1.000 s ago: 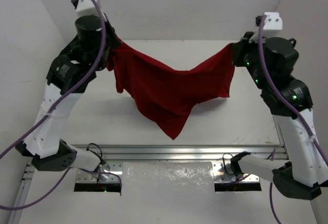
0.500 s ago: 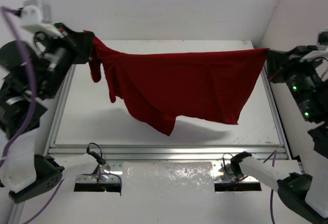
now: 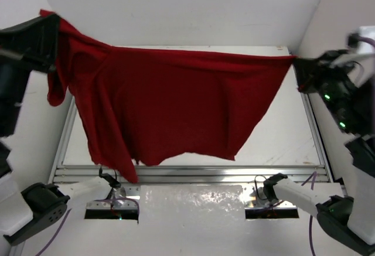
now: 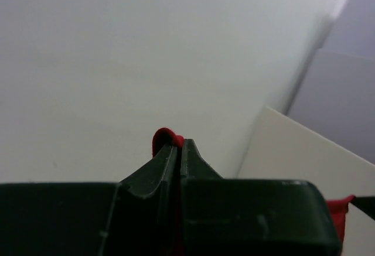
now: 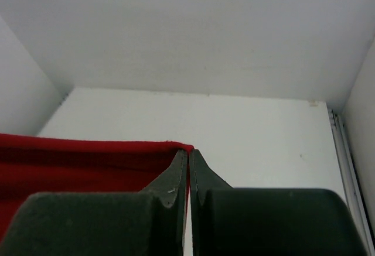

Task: Fold and stack the t-shirts
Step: Flatten out the tshirt

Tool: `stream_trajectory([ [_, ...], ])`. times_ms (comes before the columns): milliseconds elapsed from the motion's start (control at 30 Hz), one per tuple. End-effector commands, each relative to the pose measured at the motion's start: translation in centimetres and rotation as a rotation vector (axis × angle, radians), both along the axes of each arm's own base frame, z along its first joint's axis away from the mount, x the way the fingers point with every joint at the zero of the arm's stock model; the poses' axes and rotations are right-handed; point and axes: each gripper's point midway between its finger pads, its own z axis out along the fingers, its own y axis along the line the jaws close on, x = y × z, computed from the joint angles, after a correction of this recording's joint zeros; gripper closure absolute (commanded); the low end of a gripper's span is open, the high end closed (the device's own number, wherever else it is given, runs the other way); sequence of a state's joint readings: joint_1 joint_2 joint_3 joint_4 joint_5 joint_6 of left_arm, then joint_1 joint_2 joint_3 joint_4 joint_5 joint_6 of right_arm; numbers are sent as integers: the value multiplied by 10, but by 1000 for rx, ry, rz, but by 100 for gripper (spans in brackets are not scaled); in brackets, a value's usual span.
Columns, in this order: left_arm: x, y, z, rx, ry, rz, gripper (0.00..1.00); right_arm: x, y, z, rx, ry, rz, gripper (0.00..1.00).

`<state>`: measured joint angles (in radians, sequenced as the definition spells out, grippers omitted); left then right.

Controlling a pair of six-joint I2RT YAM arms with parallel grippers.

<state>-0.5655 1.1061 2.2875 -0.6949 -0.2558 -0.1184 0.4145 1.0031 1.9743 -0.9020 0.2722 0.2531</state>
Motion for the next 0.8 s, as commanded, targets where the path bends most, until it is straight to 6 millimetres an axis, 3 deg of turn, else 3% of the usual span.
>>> stream_trajectory([
  [0, 106, -21, -59, 81, 237, 216, 100, 65, 23, -63, -94, 189, -27, 100],
  [100, 154, -18, -111, 111, 417, 399, 100, 101, 23, -109, -132, 293, -88, 100],
  [133, 183, -30, -138, 158, 488, 439, 100, 111, 23, -120, -129, 322, -90, 100],
  [167, 196, -31, -155, 182, 533, 474, 100, 131, 19, -151, -131, 409, -86, 100],
  [200, 223, -39, -184, 232, 596, 521, 100, 143, 17, -170, -120, 456, -85, 100],
  [233, 238, -42, -199, 254, 626, 538, 100, 157, 17, -183, -97, 478, -81, 100],
  [267, 255, -35, -213, 263, 655, 569, 100, 176, 21, -215, -87, 554, -46, 100],
  [300, 285, -49, -245, 294, 706, 535, 100, 192, 12, -237, -76, 585, -61, 100],
  [367, 324, -42, -272, 274, 726, 533, 100, 214, 9, -271, -78, 648, -47, 100],
  [400, 350, -47, -304, 297, 759, 513, 100, 233, 5, -303, -88, 709, -51, 100],
  [433, 367, -43, -323, 303, 776, 525, 100, 249, 5, -315, -83, 715, -47, 100],
  [467, 386, -30, -331, 288, 770, 559, 100, 270, 4, -312, -77, 696, -43, 100],
  [500, 412, -24, -377, 320, 828, 611, 100, 295, 9, -364, -86, 793, 1, 100],
  [533, 428, -12, -382, 317, 817, 641, 100, 311, 11, -383, -96, 816, 10, 100],
  [567, 446, -11, -389, 301, 790, 645, 100, 344, 11, -366, -98, 757, -1, 100],
  [600, 466, -11, -425, 323, 810, 654, 100, 360, 4, -431, -124, 878, -36, 100],
  [633, 485, -8, -422, 311, 735, 666, 100, 389, 4, -411, -119, 802, -45, 100],
  [667, 494, -10, -430, 321, 710, 661, 100, 400, 1, -424, -113, 811, -54, 100],
  [700, 506, -13, -446, 338, 695, 646, 96, 412, -3, -452, -104, 833, -80, 100],
  [767, 529, -29, -439, 362, 567, 569, 73, 428, -15, -444, -58, 772, -103, 99],
])
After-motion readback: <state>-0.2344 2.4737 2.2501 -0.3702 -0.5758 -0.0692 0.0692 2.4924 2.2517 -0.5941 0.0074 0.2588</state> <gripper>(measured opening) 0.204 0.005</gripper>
